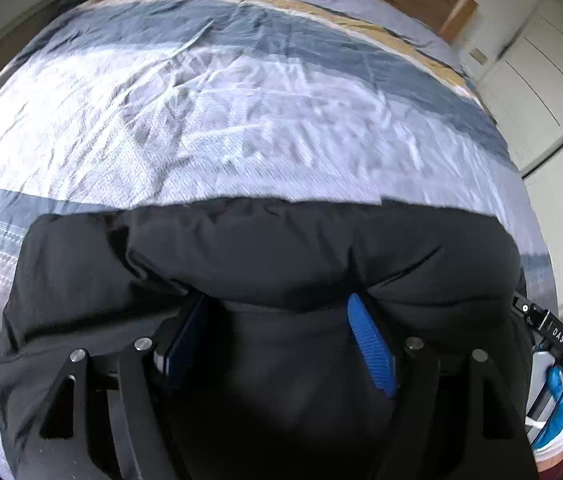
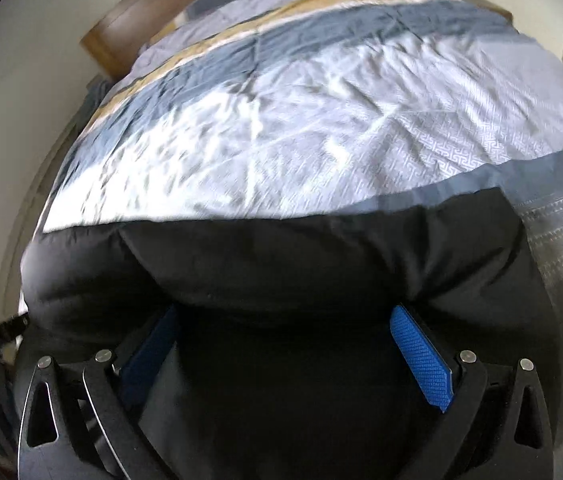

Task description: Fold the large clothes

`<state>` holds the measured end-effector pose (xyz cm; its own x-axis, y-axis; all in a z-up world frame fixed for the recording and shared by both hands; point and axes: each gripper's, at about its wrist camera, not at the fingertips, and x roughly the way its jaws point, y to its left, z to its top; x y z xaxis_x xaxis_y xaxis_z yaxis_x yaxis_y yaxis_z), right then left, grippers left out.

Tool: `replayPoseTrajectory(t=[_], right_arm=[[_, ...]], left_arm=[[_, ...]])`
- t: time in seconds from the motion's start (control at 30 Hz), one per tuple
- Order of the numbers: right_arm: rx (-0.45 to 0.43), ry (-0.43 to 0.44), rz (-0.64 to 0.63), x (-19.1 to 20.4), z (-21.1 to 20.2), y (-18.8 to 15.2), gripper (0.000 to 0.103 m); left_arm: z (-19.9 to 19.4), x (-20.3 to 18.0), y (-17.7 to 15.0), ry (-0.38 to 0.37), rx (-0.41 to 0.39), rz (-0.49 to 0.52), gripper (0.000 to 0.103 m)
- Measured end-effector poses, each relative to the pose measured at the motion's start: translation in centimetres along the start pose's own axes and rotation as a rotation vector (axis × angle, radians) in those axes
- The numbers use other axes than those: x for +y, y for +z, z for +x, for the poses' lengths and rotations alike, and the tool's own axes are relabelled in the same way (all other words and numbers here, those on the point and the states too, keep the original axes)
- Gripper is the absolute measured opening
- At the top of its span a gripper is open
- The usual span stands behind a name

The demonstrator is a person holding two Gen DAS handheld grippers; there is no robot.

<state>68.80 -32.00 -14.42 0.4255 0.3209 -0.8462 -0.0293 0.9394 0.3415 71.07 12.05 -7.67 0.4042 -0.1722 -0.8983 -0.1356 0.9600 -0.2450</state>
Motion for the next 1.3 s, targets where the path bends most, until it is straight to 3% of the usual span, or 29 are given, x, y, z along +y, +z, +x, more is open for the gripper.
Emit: replayPoseTrajectory(t=[0.2,0.37,0.53,0.63,0.7,0.8,0.9,0.97,1.03,1.3], right_arm=[[-0.028,-0.058,0.046,-1.5,0.8,1.9,0.102],[-0.127,-0.104,-0.062,0.6,-3.7,0.7,0.102],[-0.175,-0.001,-0.15,3.4,-8.6,-3.7,0.102],[-0.158,0.05,-0.163,4.0,-8.6,-6.7,0.102],[-0.128,0.031,-0.182,3.9,-7.7,-8.4,0.102],[-0.121,0.063,-0.136,1.3,-7.3,-10.9,0.102],[-0.133,0.028,-0.079,-1.2,-8.3,-12.6,0.102],[-0.138,-0.105,-0.109,-1.9,-9.2,-13.5,0.102],[-0.142,-0.182,-0.135,-2.0,-10.1,-14.2,0.102],[-0.21,-0.128,-0.203,0.6,-13.6,-19.2,0.102]], left_arm=[[0.9,2.8,1.6,-0.032,-0.001,-0.128,0.074],[-3.9,4.0,0.4,0.011,-0.12,-0.095,0.073],[-7.5,4.0,-4.4,-0.078,-0.164,-0.031,0.073],[-6.7,4.4,-7.4,-0.044,-0.118,-0.002,0.073],[-6.0,5.2,-9.0,-0.023,-0.107,0.0,0.074],[-6.4,6.7,-11.4,0.012,-0.112,-0.002,0.074],[-8.0,7.5,-13.5,0.041,-0.138,0.016,0.074],[-9.0,7.6,-14.7,0.055,-0.166,0.031,0.074],[-10.0,7.6,-16.0,0.058,-0.194,0.042,0.074],[-12.7,7.1,-21.5,0.072,-0.303,0.045,0.074]])
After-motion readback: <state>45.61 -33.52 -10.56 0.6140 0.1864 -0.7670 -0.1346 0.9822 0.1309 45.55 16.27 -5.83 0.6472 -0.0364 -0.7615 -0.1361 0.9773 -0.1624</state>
